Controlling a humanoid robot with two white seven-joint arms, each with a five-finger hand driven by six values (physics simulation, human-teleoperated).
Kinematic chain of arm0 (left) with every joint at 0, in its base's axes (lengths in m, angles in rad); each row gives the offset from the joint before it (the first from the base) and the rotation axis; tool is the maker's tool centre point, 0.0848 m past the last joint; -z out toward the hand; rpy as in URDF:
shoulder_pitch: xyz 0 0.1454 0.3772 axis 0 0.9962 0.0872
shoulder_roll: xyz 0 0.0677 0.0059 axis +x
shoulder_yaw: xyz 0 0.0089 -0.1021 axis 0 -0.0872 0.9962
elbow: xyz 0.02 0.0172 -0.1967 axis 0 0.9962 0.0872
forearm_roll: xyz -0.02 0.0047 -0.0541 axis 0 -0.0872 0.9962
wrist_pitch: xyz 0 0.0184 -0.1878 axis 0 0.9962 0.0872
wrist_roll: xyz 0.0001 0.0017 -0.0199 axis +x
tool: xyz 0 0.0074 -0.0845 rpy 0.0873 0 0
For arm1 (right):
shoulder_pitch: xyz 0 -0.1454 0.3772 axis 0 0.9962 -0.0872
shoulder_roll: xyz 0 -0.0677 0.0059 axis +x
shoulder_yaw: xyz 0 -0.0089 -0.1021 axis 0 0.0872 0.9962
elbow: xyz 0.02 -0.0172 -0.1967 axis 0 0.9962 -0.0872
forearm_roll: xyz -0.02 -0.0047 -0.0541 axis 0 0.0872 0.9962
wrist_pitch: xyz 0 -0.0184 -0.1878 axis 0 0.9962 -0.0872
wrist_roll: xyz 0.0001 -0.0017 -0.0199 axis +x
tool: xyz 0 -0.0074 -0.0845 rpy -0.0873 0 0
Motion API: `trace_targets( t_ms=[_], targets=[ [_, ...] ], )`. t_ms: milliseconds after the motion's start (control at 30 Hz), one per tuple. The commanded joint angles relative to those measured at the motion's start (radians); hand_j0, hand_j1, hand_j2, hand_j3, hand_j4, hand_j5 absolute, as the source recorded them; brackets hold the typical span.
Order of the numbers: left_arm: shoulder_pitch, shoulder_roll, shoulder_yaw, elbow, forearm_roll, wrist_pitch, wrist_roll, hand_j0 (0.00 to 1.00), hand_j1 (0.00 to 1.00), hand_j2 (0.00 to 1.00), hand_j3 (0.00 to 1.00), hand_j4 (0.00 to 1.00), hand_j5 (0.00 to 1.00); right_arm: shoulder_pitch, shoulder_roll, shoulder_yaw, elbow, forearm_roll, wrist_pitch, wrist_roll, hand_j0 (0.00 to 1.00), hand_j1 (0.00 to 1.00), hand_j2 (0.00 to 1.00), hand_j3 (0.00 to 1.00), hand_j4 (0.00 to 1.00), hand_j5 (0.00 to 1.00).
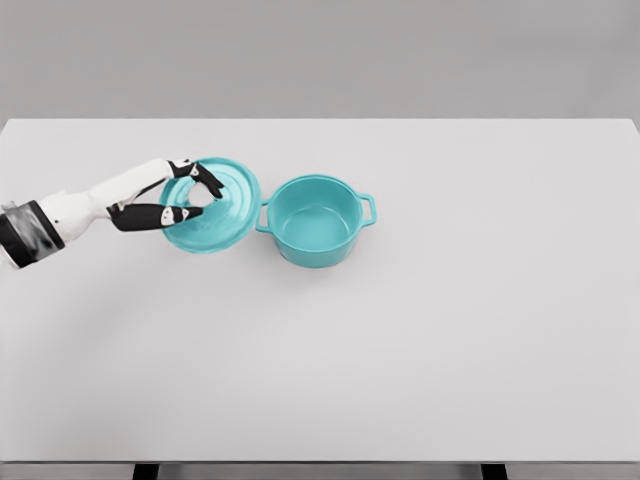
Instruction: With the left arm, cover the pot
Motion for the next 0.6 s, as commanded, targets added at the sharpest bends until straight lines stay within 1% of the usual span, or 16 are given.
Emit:
trace_targets(
  t_ms=[0,133,167,233,433,567],
  targets=[
    [0.000,0.000,0.000,-0.008,0.005,0.004,0.000,0.54,0.54,0.54,0.54,0.54,0.54,0.000,0.000,0.000,0.000,0.001,0.000,0.000,1.00,1.00,1.00,1.00,1.00,1.00],
    [-0.014,0.000,-0.001,-0.008,0.005,0.004,0.000,0.54,0.54,0.54,0.54,0.54,0.54,0.000,0.000,0.000,0.000,0.001,0.000,0.000,1.00,1.00,1.00,1.00,1.00,1.00],
    [-0.018,0.000,-0.016,-0.008,0.005,0.004,0.000,0.54,0.54,0.54,0.54,0.54,0.54,0.000,0.000,0.000,0.000,0.001,0.000,0.000,1.00,1.00,1.00,1.00,1.00,1.00],
    [-0.049,-0.002,-0.053,-0.006,0.005,0.004,0.002,0.54,0.54,0.54,0.54,0.54,0.54,0.000,0.000,0.000,0.000,0.001,0.000,0.000,1.00,1.00,1.00,1.00,1.00,1.00],
    [-0.063,-0.026,-0.058,-0.006,0.005,0.019,0.000,0.54,0.54,0.54,0.54,0.54,0.54,0.000,0.000,0.000,0.000,0.001,0.000,0.000,1.00,1.00,1.00,1.00,1.00,1.00],
    [-0.071,-0.035,-0.058,-0.008,-0.009,0.019,0.000,0.54,0.54,0.54,0.54,0.54,0.54,0.000,0.000,0.000,0.000,0.001,0.000,0.002,1.00,1.00,1.00,1.00,1.00,1.00]
  ],
)
